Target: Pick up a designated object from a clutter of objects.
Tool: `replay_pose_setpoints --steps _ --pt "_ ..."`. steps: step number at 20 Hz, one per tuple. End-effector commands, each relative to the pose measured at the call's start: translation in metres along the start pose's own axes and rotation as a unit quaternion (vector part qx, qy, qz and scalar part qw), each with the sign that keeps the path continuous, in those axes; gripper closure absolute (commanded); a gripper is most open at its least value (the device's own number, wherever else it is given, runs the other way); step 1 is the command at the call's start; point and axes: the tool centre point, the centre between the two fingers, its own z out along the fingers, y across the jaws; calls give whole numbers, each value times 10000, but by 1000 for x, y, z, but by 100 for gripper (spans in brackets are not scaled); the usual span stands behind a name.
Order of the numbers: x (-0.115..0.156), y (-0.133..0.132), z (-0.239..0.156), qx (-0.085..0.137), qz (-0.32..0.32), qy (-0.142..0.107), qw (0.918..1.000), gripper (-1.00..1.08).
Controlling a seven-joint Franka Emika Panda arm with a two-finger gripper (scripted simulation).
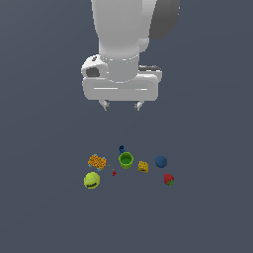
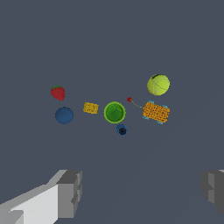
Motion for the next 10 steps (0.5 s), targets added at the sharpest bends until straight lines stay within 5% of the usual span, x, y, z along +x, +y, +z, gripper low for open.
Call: replay_pose_setpoints --steps 1,10 --pt "0 0 0 0 0 0 10000 -92" --pt "3 -10 -16 102 116 74 9999 -92"
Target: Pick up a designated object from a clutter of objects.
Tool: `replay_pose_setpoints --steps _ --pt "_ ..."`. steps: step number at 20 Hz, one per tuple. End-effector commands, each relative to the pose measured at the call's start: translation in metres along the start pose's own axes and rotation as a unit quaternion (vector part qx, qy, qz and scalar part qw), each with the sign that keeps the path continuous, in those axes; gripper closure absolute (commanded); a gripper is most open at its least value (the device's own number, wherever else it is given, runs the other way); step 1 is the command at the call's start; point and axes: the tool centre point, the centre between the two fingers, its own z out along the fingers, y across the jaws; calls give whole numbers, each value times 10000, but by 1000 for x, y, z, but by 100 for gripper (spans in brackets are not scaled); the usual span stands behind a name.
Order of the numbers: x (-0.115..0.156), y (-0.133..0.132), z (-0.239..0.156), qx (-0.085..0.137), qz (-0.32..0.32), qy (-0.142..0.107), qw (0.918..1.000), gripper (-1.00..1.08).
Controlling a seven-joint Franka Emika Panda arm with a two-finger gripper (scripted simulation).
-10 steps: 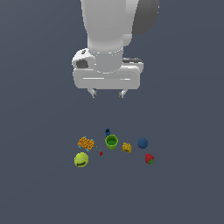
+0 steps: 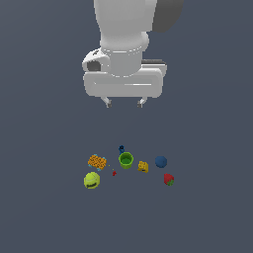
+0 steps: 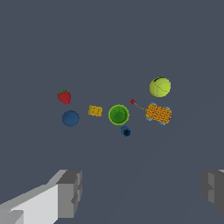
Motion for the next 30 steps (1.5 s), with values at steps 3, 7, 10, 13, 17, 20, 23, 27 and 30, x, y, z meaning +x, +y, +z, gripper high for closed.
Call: replay_pose_setpoints --steps 3,7,10,13,17,20,23,27,30 --pt "0 0 0 5 -7 -1 10000 -92" --pt "3 0 7 -5 -122 -7 9999 -92" --pt "7 0 17 -20 -279 -16 9996 -92" --pt "12 0 30 -37 -495 -29 9988 -92" --pt "20 1 54 -64 -879 -54 9961 -92" --pt "26 1 76 -84 -1242 -79 9922 -92" --pt "32 2 103 -99 -1656 -109 9861 -92" --pt "37 2 139 -109 -2210 -149 9751 -92" --pt "40 2 166 -107 -2622 -178 9648 -92"
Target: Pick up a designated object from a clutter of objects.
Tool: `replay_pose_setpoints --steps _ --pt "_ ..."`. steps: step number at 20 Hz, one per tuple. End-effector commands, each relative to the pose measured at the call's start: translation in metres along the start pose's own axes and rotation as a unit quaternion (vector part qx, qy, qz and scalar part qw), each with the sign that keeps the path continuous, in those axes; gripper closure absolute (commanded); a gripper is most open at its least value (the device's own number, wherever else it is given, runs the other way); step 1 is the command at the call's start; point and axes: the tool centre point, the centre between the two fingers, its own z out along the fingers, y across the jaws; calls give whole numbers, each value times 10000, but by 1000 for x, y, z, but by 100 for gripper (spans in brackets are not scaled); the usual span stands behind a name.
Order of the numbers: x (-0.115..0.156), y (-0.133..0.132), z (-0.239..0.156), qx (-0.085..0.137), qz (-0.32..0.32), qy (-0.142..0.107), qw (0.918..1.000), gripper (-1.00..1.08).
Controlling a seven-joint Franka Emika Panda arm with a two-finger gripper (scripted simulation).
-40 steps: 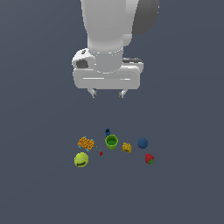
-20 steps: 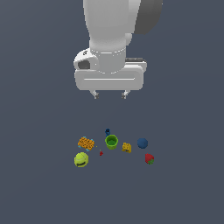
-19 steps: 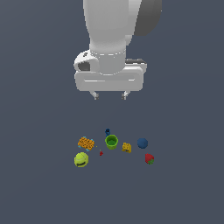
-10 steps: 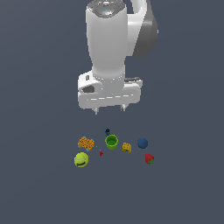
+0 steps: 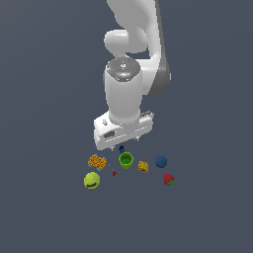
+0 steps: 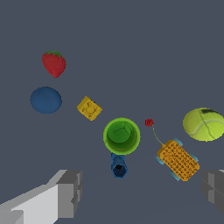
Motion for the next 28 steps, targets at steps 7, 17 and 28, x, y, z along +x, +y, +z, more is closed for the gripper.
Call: replay_pose_setpoints --steps 7,17,28 --pt "5 -1 65 20 -1019 -48 9948 -92" --pt "5 -3 98 44 -1532 -65 9882 -92" --pt "3 -3 120 46 -1533 -67 9881 -92"
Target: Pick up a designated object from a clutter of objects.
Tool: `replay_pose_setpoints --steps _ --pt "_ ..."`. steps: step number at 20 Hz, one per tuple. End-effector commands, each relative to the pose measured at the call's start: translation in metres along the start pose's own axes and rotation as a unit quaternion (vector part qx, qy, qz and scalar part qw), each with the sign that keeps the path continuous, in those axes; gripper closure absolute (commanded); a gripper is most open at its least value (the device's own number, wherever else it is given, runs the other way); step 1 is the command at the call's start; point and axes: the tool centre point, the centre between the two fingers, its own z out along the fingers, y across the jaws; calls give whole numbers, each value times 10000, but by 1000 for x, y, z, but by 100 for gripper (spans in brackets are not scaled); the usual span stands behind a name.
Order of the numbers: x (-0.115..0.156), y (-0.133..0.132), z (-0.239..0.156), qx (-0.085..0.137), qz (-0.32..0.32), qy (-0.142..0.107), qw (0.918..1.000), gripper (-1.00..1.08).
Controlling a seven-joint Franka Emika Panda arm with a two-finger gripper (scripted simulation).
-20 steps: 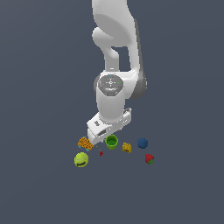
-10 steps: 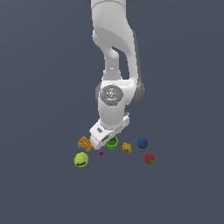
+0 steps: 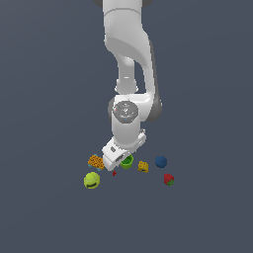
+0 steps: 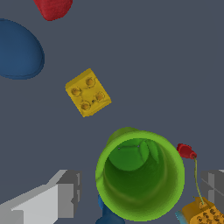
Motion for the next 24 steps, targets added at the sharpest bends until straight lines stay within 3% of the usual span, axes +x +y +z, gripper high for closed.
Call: replay_pose_setpoints --steps 1,10,11,24 --pt "-1 -1 13 3 -7 -3 10000 -92" --pt "0 0 36 2 -17 -2 10000 -92" --pt "0 0 36 2 -17 -2 10000 108" --pt "-1 0 33 -4 -12 1 10000 108"
